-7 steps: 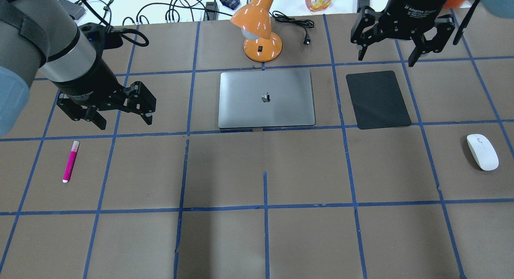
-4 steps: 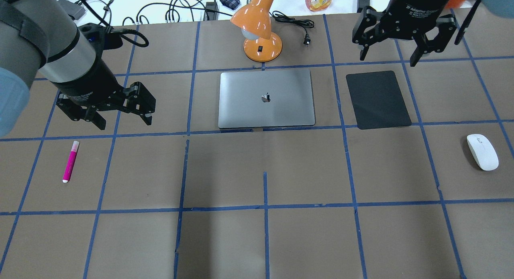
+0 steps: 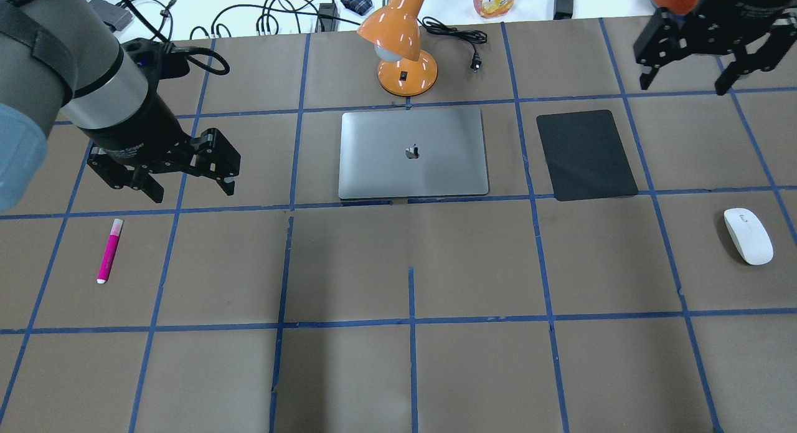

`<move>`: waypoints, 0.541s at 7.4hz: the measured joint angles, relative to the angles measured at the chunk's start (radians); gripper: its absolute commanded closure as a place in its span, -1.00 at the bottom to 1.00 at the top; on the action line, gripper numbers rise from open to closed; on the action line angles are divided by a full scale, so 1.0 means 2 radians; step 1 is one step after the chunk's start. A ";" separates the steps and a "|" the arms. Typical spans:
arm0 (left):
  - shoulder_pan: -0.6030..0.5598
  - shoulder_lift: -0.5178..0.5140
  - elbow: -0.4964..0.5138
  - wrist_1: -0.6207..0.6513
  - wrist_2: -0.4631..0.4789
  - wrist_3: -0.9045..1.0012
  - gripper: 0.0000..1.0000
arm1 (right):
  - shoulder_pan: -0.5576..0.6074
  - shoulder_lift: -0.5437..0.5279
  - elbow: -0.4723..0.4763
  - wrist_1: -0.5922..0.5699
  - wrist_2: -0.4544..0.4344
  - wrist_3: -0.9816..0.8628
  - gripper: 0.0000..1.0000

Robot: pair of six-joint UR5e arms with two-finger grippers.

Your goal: Place pen and mouse around notebook

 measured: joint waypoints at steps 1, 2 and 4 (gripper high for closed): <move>0.004 -0.001 -0.003 0.004 0.000 0.003 -1.00 | -0.042 0.010 0.035 -0.040 -0.003 -0.052 -1.00; 0.016 -0.002 -0.006 0.008 0.000 0.017 -1.00 | -0.077 0.017 0.084 -0.104 -0.007 -0.102 -1.00; 0.074 -0.006 -0.014 0.011 -0.001 0.087 -1.00 | -0.147 0.035 0.197 -0.271 -0.009 -0.215 -1.00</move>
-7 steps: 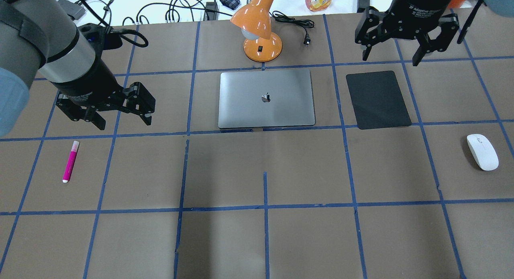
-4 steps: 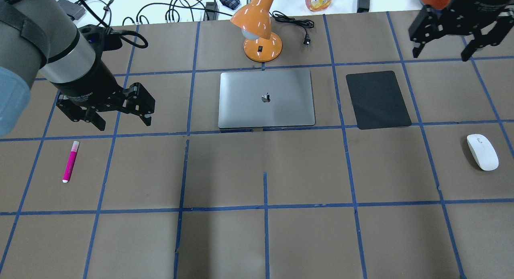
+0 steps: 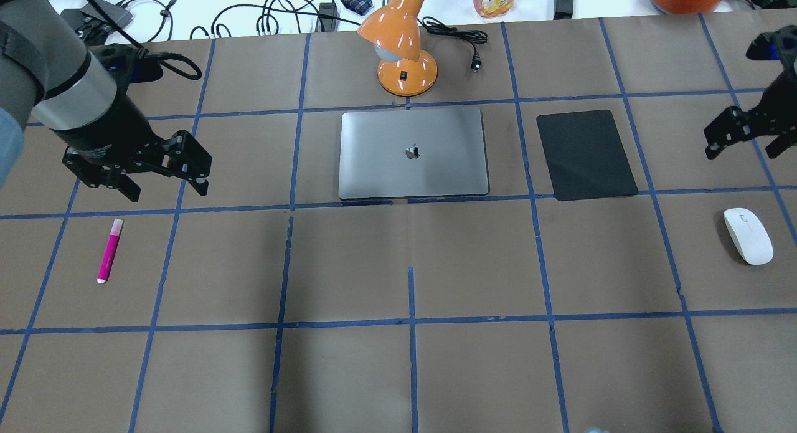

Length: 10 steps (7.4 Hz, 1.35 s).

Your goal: Place pen and mouse around notebook

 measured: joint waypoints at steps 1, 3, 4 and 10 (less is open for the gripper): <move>0.034 -0.001 -0.005 0.001 -0.002 0.027 -1.00 | -0.037 0.015 0.043 -0.065 0.004 -0.047 -1.00; 0.086 -0.006 -0.023 0.010 -0.003 0.048 -1.00 | -0.099 0.049 0.101 -0.151 0.018 -0.126 -1.00; 0.113 -0.010 -0.041 0.031 -0.003 0.056 -1.00 | -0.113 0.066 0.114 -0.179 0.022 -0.153 -1.00; 0.241 -0.061 -0.116 0.181 0.000 0.187 -1.00 | -0.122 0.089 0.121 -0.191 0.031 -0.172 0.25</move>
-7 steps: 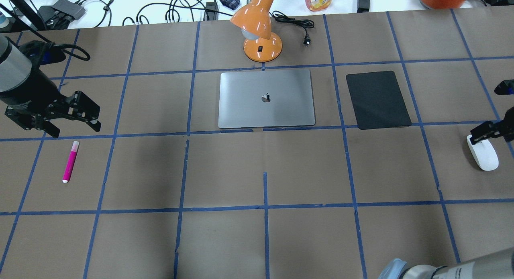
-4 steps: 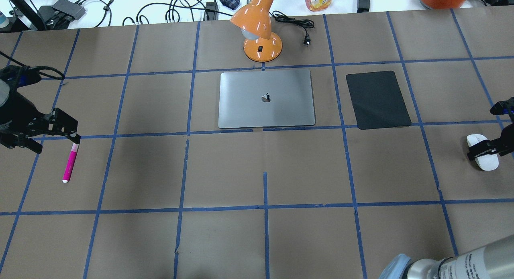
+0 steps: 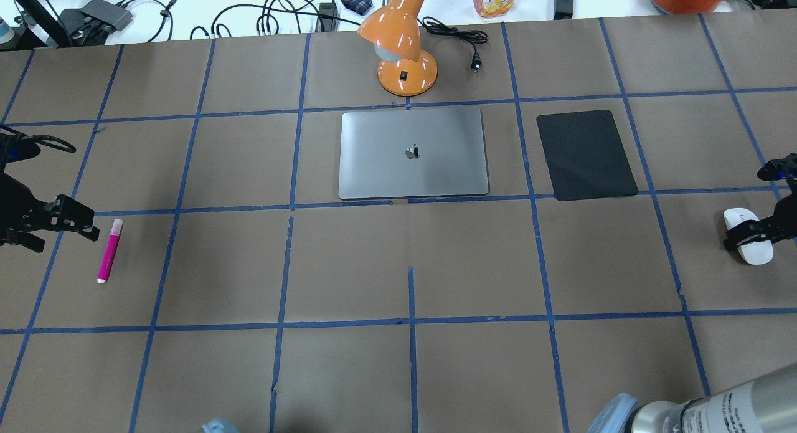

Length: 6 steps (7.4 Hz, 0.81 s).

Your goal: Place pen and mouse around notebook

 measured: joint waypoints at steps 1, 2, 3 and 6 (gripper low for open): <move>0.010 -0.016 -0.004 0.022 0.001 0.020 -1.00 | 0.001 -0.001 -0.001 0.000 -0.001 0.004 0.26; 0.015 -0.031 -0.010 0.044 0.004 0.040 -1.00 | 0.002 -0.003 -0.002 0.000 -0.001 0.007 0.26; 0.019 -0.045 -0.016 0.059 0.007 0.050 -1.00 | 0.005 -0.006 -0.004 0.000 0.001 0.011 0.25; 0.023 -0.091 -0.021 0.129 0.008 0.054 -1.00 | 0.066 -0.040 -0.026 0.005 0.014 0.076 0.24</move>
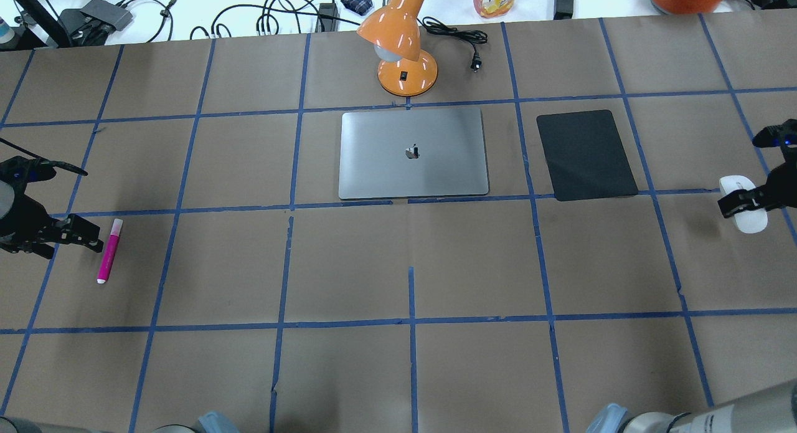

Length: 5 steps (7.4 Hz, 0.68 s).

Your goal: Place pen and mouse around notebook

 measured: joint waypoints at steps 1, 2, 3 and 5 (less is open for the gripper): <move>0.000 -0.016 0.000 0.024 -0.002 -0.002 -1.00 | 0.040 -0.005 -0.024 0.018 0.004 0.048 0.24; -0.001 -0.030 0.000 0.049 -0.003 -0.002 -1.00 | 0.082 -0.002 -0.048 0.034 0.006 0.105 0.24; -0.002 -0.043 0.000 0.064 -0.004 -0.003 -1.00 | 0.123 0.011 -0.067 0.041 0.007 0.158 0.25; -0.003 -0.063 0.000 0.073 -0.005 -0.004 -0.94 | 0.179 0.061 -0.099 0.030 0.009 0.212 0.26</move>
